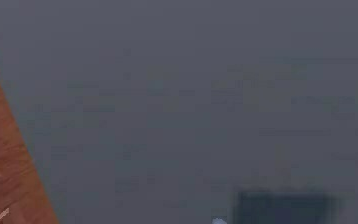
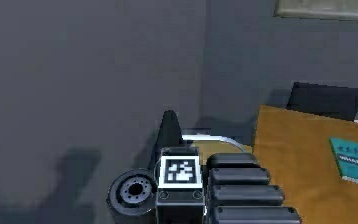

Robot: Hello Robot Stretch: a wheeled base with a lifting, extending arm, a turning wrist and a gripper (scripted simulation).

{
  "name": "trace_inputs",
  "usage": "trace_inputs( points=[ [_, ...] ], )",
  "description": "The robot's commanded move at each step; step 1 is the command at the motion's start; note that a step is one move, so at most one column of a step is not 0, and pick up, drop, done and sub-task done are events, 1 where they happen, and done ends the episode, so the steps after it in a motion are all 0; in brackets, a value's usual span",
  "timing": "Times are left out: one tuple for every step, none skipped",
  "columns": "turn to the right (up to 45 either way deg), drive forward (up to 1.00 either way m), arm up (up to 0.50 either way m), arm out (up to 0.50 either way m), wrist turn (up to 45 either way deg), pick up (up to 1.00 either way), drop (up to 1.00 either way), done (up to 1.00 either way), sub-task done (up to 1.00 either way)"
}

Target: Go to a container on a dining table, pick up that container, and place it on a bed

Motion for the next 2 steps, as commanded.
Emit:
trace_inputs(
  points=[
    [-45.0,0.00,0.00,0.00,0.0,0.00,0.00,0.00,0.00],
    [-27.0,0.00,0.00,0.00,0.0,0.00,0.00,0.00,0.00]
  ],
)
